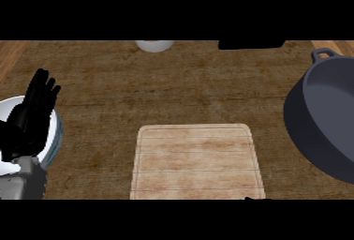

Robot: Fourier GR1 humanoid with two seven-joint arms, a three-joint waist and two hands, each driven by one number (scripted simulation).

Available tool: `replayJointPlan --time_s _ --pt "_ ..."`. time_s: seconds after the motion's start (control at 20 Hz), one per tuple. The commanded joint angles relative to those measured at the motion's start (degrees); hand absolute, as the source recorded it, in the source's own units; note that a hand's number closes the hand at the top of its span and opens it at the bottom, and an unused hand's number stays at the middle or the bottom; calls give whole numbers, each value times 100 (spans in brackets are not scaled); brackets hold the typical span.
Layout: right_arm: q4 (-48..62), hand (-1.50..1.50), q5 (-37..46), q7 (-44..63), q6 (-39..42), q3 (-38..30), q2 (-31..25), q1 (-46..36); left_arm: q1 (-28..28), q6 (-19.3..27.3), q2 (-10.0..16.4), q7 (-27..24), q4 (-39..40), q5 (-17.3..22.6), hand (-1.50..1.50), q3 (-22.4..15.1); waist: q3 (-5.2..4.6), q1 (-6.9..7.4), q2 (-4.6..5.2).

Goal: Pick the squash from the cutting board and place it in the pot

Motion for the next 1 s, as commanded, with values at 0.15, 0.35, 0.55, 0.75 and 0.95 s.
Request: replayJointPlan --time_s 0.15,0.35,0.55,0.75,0.95 --pt "-1965 150 -550 342 -909 -750 477 807 51 -65 60 -110 40 25 0 78 6 28 20" --pt "-2473 150 -773 356 -1256 -1362 612 723 12 -191 126 6 43 160 0 120 4 59 26" --pt "-2361 150 -1147 359 -1330 -2153 685 444 -97 98 -84 157 -226 -179 0 -214 10 140 39" --pt "-2359 150 -1661 433 -1149 -2736 784 312 -161 -78 28 -60 202 -2 0 11 5 87 53" --pt "-1752 150 -2202 510 -829 -3487 845 -466 -80 127 -160 44 -40 -187 0 -194 13 194 60"
